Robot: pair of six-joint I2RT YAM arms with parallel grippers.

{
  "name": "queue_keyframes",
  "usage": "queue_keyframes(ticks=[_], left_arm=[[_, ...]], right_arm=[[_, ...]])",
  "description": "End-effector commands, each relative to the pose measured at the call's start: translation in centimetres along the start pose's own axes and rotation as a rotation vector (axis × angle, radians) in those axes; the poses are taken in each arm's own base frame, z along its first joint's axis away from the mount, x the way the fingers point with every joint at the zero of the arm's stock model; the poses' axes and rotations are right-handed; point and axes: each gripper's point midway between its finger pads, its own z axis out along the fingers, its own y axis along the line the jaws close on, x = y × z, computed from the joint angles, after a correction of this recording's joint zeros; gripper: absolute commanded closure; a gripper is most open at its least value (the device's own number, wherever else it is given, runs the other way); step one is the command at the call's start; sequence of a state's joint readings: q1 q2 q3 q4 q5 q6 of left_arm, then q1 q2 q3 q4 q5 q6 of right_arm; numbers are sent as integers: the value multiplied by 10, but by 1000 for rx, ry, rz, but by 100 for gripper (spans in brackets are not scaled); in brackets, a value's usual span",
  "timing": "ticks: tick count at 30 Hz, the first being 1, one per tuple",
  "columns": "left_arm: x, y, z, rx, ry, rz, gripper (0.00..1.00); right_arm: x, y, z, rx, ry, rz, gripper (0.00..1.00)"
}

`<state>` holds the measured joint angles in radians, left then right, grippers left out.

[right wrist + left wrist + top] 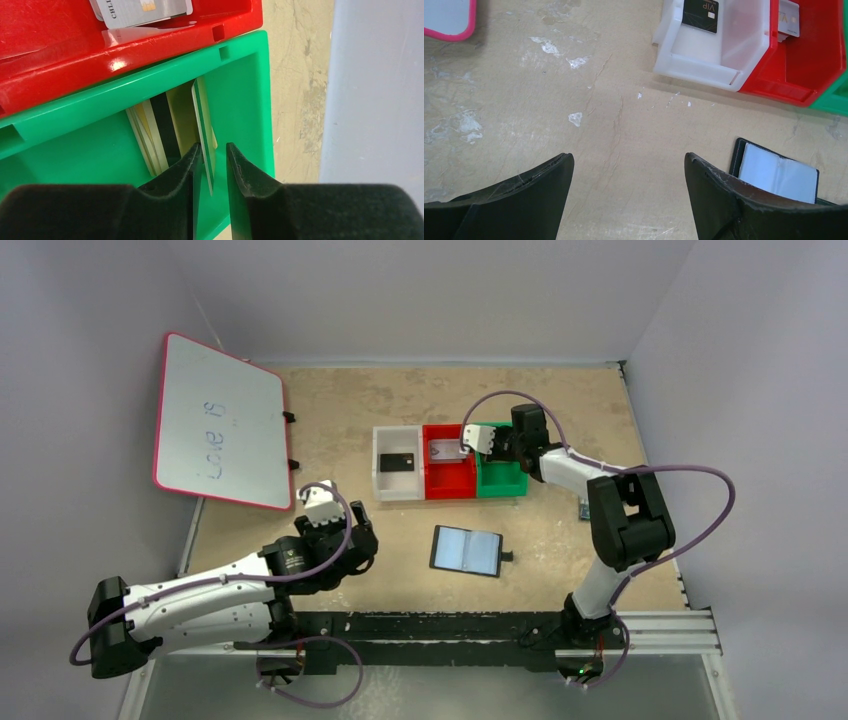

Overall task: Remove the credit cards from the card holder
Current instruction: Place the credit card in the storage box, then reset both arms

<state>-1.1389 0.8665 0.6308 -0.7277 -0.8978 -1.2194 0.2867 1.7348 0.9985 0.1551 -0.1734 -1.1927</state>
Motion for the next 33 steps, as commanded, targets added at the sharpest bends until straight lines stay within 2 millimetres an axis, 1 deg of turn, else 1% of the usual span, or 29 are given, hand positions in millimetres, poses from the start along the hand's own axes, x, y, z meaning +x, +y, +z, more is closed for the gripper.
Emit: queue_keyframes(ticks=[1,4,5,6,8,15,20,25,28,30,32,33], left_arm=[[-10,-2,0,-11,-33,-10,19],[-10,-3,1,-10,-29,-7,19],[-10,-3,1,-8,-28,-8,19],[-10,-3,1,-6,-27,-8,19],[-10,-4,1,-4,-25,-9,19],[-6,-6,2,-3,-9,5,19],[-1,-8,2,4,12,11,19],[-2,-10,2,7,14,18,19],[-4,-12,2,8,19,25,19],[-5,-14,2,7,24,35,19],[-8,-15,3,2,28,43,18],[-12,-17,3,-1,27,46,18]], right_arm=[[-9,-19,-5,22,-20,-26,72],[-12,-15,-8,-4,-29,-16,70],[-13,-14,-10,-13,-32,-5,65],[-14,-14,-11,-18,-34,0,63],[-17,-13,-13,-22,-47,12,63],[-15,-10,-10,-38,-43,18,63],[-18,-14,-11,-22,-65,21,62],[-20,-16,-15,-40,-59,21,62],[-22,-19,-21,-31,-72,20,61],[-27,-24,-29,-12,-82,22,61],[-37,-39,-43,52,-114,43,60],[-43,-49,-54,105,-134,62,53]])
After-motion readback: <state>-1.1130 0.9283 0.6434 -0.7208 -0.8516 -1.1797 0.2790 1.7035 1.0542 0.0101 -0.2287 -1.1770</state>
